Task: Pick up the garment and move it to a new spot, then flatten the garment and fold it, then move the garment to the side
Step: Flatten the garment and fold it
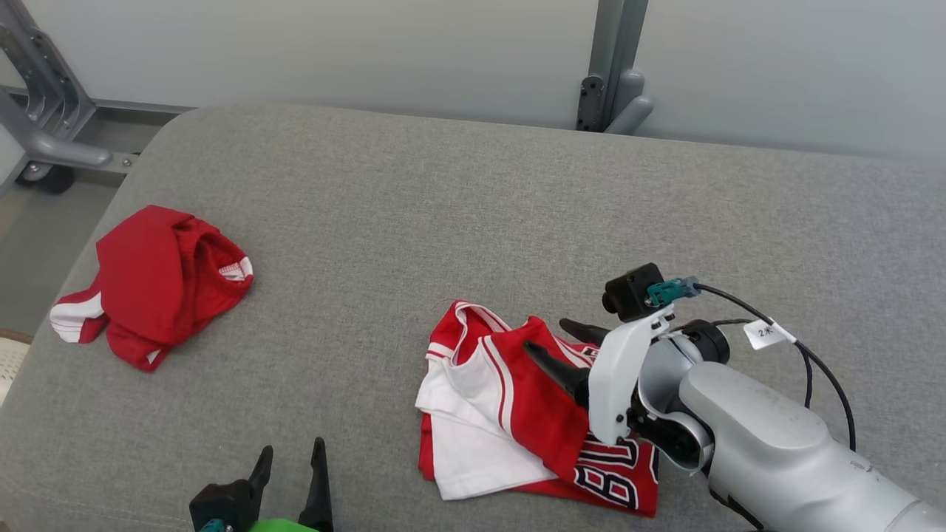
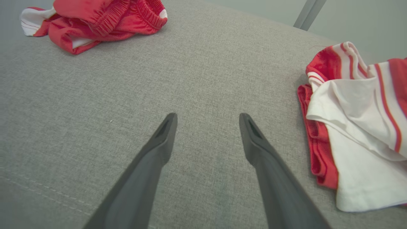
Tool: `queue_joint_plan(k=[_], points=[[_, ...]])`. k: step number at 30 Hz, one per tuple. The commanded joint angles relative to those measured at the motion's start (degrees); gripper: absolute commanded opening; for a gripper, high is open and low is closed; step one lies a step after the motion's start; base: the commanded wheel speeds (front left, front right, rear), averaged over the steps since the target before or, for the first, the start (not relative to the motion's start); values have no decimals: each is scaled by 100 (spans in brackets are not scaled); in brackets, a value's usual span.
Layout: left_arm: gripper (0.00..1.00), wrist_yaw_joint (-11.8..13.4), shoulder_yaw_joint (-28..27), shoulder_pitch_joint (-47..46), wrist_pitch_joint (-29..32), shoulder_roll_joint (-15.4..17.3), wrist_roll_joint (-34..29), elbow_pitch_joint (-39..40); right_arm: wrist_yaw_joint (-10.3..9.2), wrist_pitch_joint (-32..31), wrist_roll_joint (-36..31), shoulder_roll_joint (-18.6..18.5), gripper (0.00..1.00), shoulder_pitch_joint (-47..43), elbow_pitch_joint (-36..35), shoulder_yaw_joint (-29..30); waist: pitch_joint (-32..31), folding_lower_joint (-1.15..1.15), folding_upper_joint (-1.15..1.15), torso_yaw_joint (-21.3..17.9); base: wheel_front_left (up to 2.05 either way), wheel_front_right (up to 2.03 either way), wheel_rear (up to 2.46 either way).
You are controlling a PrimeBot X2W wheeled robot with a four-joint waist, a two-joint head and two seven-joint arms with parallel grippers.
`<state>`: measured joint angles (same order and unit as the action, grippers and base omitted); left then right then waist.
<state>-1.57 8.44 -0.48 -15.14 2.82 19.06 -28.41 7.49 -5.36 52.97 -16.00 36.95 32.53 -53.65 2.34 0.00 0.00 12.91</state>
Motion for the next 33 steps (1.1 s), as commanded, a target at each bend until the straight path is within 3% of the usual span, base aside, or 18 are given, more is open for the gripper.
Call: queue_joint_plan(k=[1,4,6,7,8,15,23,24,25,26,33], points=[[100,9,4,44,2,16,51,1,-1,-66,-56,-9,89,61,54,-4,34,0,0,29,0,0,0],[100,31,32,13,2,16,83,16,0,-183,-115,26,67,85,128,-37,77,0,0,50,0,0,0],[100,50,59,-26,2,17,111,29,-1,-226,-166,38,39,93,148,-69,104,0,0,60,0,0,0],[100,53,69,-45,2,17,120,35,-1,-244,-185,47,15,93,148,-98,119,0,0,63,0,0,0],[100,61,77,-63,2,17,113,42,-1,-255,-201,56,0,92,132,-127,132,0,0,65,0,0,0],[100,61,73,-119,2,17,125,47,0,-179,-143,145,0,107,-238,-285,171,0,0,54,0,0,0],[100,45,106,-137,2,17,128,37,-1,-420,314,237,0,-135,-1118,-974,141,0,0,61,0,0,0],[100,44,108,-142,3,17,126,34,0,-388,350,247,46,-146,-1204,-1056,139,0,0,61,0,0,0],[100,44,108,-142,3,17,126,34,0,-388,350,247,46,-146,-1204,-1056,139,0,0,61,0,0,0],[100,42,108,-148,3,17,123,32,0,-325,395,255,100,-144,-1260,-1110,137,0,0,61,0,0,0],[100,71,24,-135,2,16,61,39,-1,258,438,128,100,-118,-1240,-1173,88,0,0,-43,0,0,0]])
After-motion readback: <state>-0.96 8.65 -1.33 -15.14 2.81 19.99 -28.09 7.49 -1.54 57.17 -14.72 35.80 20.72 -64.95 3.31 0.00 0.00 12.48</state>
